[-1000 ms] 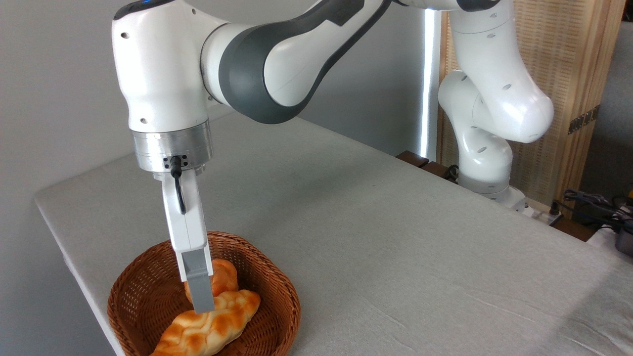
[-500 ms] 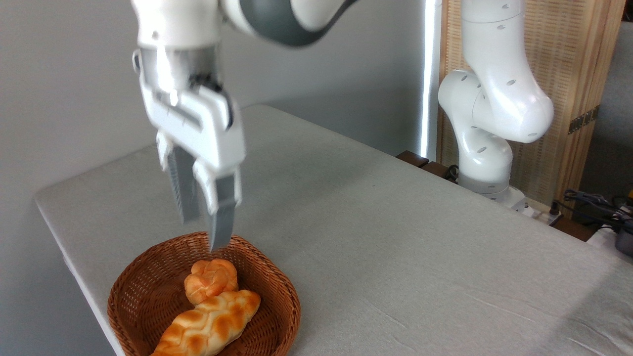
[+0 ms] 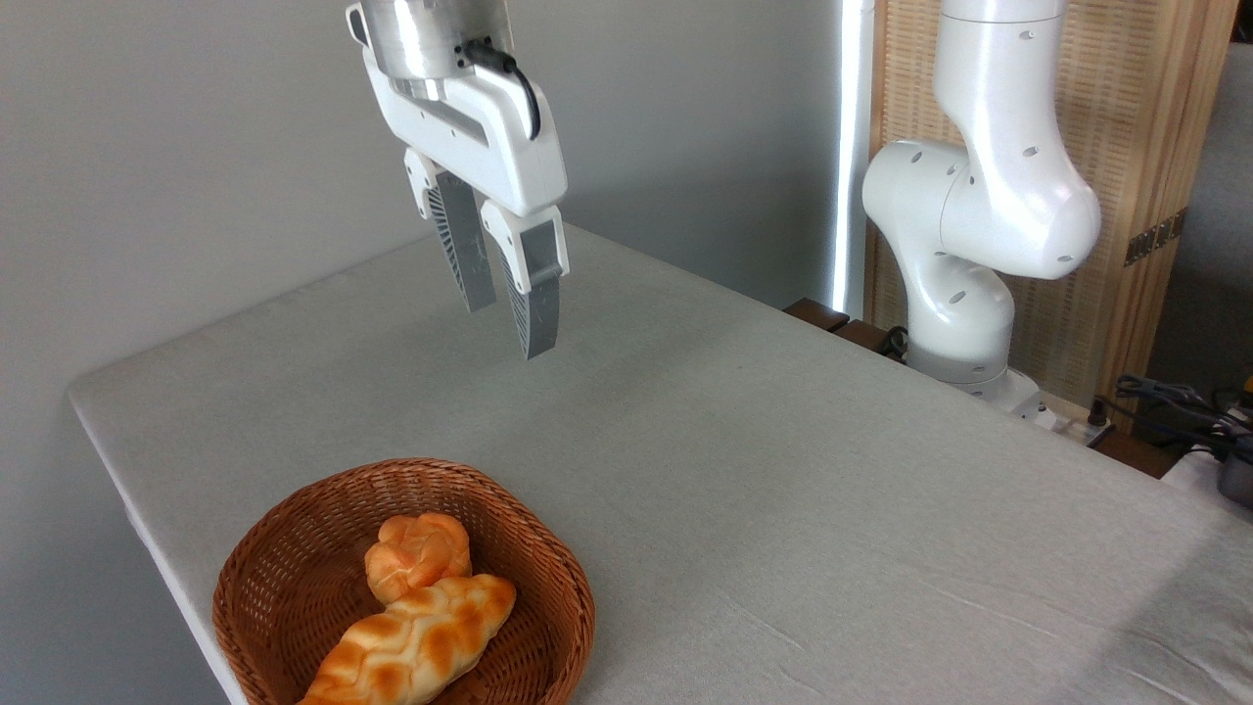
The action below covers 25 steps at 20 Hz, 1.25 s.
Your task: Put bread into the basket
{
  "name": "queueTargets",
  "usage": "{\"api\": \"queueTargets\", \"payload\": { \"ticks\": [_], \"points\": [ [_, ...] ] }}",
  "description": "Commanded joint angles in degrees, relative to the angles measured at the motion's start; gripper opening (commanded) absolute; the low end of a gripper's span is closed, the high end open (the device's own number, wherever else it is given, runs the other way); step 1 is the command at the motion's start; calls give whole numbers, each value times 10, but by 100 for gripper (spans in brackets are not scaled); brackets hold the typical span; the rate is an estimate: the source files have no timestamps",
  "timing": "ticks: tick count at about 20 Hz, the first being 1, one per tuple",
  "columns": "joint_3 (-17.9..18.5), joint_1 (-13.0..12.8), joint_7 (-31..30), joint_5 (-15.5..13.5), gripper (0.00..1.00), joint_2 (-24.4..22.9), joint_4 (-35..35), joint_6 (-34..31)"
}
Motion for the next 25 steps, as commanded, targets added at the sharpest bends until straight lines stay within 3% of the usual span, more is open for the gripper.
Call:
{"api": "queueTargets", "payload": {
  "ticks": [1, 8, 11, 17, 25],
  "points": [
    [15, 11, -4, 14, 100, -3, -9, 8],
    [41, -4, -11, 24, 100, 3, 3, 50],
    [56, -16, -11, 57, 100, 3, 4, 51],
    [55, -17, -43, 48, 100, 3, 4, 50],
    [56, -17, -42, 47, 100, 3, 4, 42]
  ]
}}
